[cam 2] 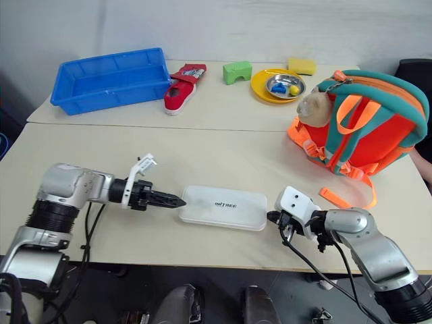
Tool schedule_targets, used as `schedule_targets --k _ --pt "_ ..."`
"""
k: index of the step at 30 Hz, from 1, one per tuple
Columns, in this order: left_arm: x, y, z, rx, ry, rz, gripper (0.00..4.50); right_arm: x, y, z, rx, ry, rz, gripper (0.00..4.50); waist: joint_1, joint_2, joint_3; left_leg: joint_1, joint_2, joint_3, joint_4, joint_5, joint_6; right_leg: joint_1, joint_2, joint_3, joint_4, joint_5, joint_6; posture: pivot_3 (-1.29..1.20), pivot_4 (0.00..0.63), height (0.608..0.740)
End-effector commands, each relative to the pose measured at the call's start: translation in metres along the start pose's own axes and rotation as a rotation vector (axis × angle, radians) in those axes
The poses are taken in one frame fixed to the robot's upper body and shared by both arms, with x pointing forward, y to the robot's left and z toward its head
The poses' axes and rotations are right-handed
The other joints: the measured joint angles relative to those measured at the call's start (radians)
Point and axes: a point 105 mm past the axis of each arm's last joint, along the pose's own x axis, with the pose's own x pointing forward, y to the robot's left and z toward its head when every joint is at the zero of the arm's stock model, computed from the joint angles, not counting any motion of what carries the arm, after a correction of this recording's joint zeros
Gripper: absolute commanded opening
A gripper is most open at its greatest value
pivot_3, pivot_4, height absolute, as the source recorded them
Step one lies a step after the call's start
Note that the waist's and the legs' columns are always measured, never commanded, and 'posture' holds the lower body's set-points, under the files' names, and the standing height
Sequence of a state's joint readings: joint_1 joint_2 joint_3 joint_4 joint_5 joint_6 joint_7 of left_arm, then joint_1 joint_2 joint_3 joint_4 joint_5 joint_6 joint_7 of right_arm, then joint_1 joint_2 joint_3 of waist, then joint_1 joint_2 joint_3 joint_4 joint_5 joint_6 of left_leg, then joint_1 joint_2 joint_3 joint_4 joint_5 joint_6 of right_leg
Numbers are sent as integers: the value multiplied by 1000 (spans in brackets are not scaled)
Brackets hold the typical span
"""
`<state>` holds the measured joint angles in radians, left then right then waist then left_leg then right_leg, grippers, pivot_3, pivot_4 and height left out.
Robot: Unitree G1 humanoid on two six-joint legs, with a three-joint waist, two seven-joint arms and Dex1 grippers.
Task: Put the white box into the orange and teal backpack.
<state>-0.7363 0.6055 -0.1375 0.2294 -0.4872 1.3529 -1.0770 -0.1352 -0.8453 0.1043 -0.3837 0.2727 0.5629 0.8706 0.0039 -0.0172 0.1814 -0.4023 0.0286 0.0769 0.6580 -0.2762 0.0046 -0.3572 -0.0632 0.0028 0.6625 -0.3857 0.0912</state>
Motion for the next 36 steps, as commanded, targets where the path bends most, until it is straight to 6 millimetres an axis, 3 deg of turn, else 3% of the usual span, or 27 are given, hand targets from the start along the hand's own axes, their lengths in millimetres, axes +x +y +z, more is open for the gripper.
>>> schedule_targets --k 1,8,15,22,23,28,36 --pt "23 3 -15 -70 42 -8 4475 -3 -4 7 -33 -24 -20 0 6 0 0 0 0 0 1 0 0 1 0 0 0 0 0 0 150 740" --pt "32 -5 4 -154 -61 -80 4475 -1 -5 3 -39 -25 -28 0 20 0 0 0 0 -1 3 0 1 2 0 -1 1 0 0 0 150 740" --pt "38 -18 7 -142 -35 -144 4475 1 -1 1 -64 -20 -30 0 16 0 0 -1 0 -1 4 0 0 1 1 -1 1 0 0 0 150 740" --pt "46 -34 10 -85 5 -210 4475 6 0 15 -41 -86 -51 0 4 0 0 -1 1 -1 4 0 -1 1 2 -1 1 0 0 0 150 740" --pt "48 -34 11 -68 7 -207 4093 7 1 16 -43 -86 -51 0 1 0 0 -1 1 -1 4 0 -1 1 2 -1 1 0 0 0 150 740" --pt "44 -36 16 -44 -4 -206 3010 2 2 8 -42 -56 -62 0 -5 -1 0 -3 0 -1 3 0 -1 0 1 -1 0 0 0 0 150 740" --pt "23 -50 20 -42 -39 -280 2947 -9 10 -6 -19 -30 -91 0 -8 -1 0 -2 1 -1 2 0 -2 -1 2 -1 0 0 0 0 150 740"
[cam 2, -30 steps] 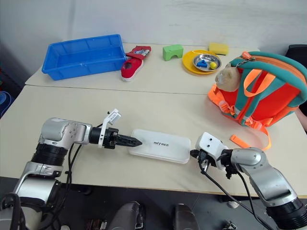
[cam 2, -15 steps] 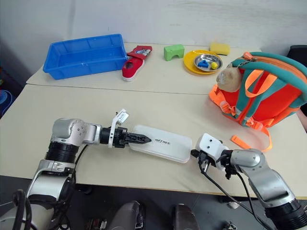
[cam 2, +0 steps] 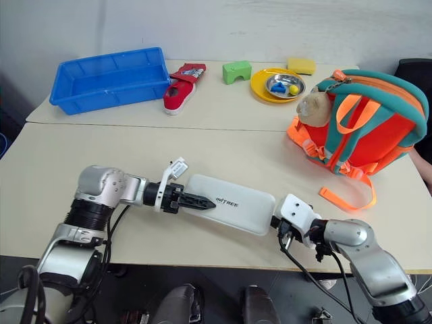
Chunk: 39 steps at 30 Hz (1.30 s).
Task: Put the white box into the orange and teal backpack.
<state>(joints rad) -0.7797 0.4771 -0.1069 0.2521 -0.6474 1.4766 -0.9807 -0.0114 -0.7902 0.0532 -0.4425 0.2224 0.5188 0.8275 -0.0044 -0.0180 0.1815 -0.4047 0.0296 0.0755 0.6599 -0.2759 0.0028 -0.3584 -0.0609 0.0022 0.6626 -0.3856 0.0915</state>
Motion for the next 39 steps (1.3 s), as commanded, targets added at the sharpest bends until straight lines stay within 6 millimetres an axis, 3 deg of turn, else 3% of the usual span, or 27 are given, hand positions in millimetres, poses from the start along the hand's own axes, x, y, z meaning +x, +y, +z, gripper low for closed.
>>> schedule_targets --k 1,7,12,17,24,31,34,37,39 --pt "-7 -23 12 61 -39 -95 2947 -7 -3 4 -26 -12 -42 0 0 0 0 0 0 0 0 0 0 0 0 0 0 0 0 0 150 740" --pt "-5 -10 14 85 -41 -3 2947 -3 -3 9 -37 -31 -49 0 2 0 0 0 0 0 0 0 0 0 0 0 0 0 0 0 150 740" --pt "-5 -13 16 106 -31 4 4454 -1 -6 13 -52 -39 -53 0 1 0 0 0 0 0 0 0 0 0 0 0 0 0 0 0 150 740" --pt "-16 -7 12 110 9 59 4454 1 -6 11 -71 -24 -41 0 -1 0 0 0 0 0 0 0 0 0 0 0 0 0 0 0 150 740" --pt "-32 7 27 66 -33 104 4454 2 -10 9 -99 -2 -34 0 2 0 0 0 -1 0 0 0 0 0 0 0 0 0 0 0 150 740" --pt "-63 16 2 127 74 145 4454 1 -14 9 -113 6 -37 0 -9 0 0 -1 0 0 -2 0 -1 -2 0 1 -1 0 0 0 150 740" --pt "-79 28 -2 134 80 205 4454 -1 -14 7 -114 14 -37 0 -9 0 0 0 0 0 -3 1 -1 -2 0 1 -1 0 0 0 150 740" --pt "-85 36 12 116 22 234 4454 -3 -10 6 -113 23 -17 0 0 0 0 0 0 0 -2 0 0 -1 0 1 -1 0 0 0 150 740" --pt "-76 35 25 108 -3 212 4454 -3 -7 6 -113 25 4 0 7 -1 0 0 -1 0 -1 0 1 -1 -1 0 0 0 0 0 150 740"
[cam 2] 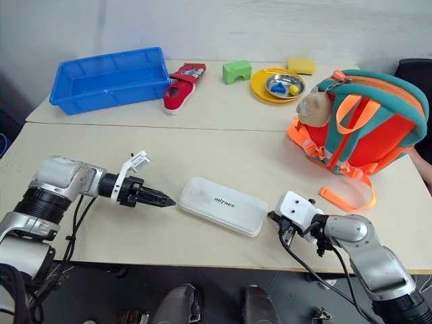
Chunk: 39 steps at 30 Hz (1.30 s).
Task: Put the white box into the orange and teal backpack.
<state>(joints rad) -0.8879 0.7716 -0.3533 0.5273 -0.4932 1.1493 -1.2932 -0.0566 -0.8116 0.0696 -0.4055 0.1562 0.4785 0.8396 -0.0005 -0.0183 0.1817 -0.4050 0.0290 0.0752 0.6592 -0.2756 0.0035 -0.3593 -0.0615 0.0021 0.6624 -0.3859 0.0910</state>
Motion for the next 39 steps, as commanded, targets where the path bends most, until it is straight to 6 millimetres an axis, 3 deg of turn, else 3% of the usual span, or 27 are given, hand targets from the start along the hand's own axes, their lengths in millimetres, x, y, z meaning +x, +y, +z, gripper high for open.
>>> schedule_targets --k 1,12,25,28,36,39 --pt "9 -2 23 11 -39 -7 4454 -3 6 6 -29 -10 40 0 5 0 0 0 0 0 0 0 1 0 0 0 0 0 0 0 150 740" --pt "60 -8 17 -15 96 -121 4454 0 3 12 -43 -14 56 0 -4 -1 0 0 0 0 1 -1 1 0 0 0 0 0 0 0 150 740" --pt "67 -28 29 -35 80 -225 4454 1 7 10 -31 -13 46 0 -3 -1 0 -1 0 0 1 -1 1 0 0 0 0 0 0 0 150 740" --pt "66 -37 37 -52 50 -273 3843 2 7 11 -29 -17 44 0 -3 -1 0 -1 0 0 1 -1 1 0 0 0 0 0 0 0 150 740" --pt "61 -56 40 -54 38 -379 1407 2 6 12 -34 -22 34 0 -4 -1 0 -1 0 0 1 -1 1 -1 0 0 0 0 0 0 150 740" --pt "57 -60 40 -64 23 -405 1301 0 5 13 -35 -27 19 0 -4 -1 0 -1 0 0 1 -1 1 -1 0 1 1 0 0 0 150 740"
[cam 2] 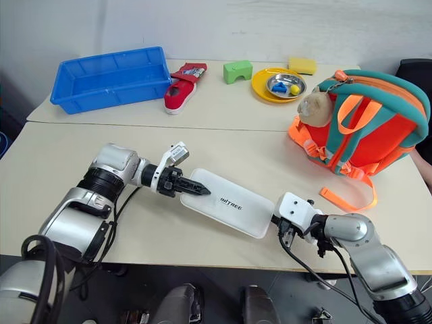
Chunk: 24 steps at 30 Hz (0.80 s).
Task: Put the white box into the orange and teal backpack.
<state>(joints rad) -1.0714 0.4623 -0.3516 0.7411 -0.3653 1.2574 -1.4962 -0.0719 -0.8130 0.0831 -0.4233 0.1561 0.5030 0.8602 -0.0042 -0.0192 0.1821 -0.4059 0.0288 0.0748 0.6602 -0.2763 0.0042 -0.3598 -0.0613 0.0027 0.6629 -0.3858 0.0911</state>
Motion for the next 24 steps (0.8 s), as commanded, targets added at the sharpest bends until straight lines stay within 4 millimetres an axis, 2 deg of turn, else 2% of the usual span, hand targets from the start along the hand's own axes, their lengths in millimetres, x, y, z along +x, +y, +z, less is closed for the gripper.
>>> schedule_targets --k 1,4,6,7,9,12,16,20,24 --pt "-6 -19 6 33 -41 -86 1301 -3 1 10 -30 -29 -18 0 -1 0 0 0 0 0 0 0 0 0 0 0 0 0 0 0 150 740" --pt "-14 -28 12 46 -109 -118 1301 -14 -5 12 -26 -38 -97 0 0 0 0 0 0 0 0 0 0 0 0 0 0 0 0 0 150 740" --pt "-22 -38 19 74 -174 -139 1301 -29 -11 13 19 -52 -167 0 0 0 0 -1 0 0 0 0 0 -1 0 0 0 0 0 0 150 740" --pt "-26 -43 22 103 -205 -143 1301 -38 -12 14 51 -64 -197 168 2 0 0 -1 0 0 0 0 0 -1 0 0 0 0 0 0 150 740" --pt "-34 -55 29 180 -283 -158 1301 -61 -16 14 144 -98 -258 602 3 0 0 -1 0 -1 0 0 0 0 0 0 0 0 0 0 150 740" --pt "-42 -66 35 234 -388 -156 1301 -96 -26 13 270 -152 -351 1633 4 0 0 0 0 -1 0 0 0 1 0 -1 0 0 0 0 150 740" --pt "-50 -77 40 259 -488 -142 1301 -141 -53 3 370 -177 -524 2961 3 0 0 0 0 -2 1 0 0 2 0 -1 0 0 0 0 150 740" --pt "-53 -84 43 276 -537 -126 1301 -166 -81 -6 475 -225 -651 4303 -1 0 0 0 0 -2 0 0 0 2 0 -1 0 0 0 0 150 740" --pt "-55 -86 46 295 -561 -92 1301 -162 -110 -4 642 -395 -668 4303 -8 0 0 2 0 -2 -1 1 -2 1 1 0 1 0 0 0 150 740"
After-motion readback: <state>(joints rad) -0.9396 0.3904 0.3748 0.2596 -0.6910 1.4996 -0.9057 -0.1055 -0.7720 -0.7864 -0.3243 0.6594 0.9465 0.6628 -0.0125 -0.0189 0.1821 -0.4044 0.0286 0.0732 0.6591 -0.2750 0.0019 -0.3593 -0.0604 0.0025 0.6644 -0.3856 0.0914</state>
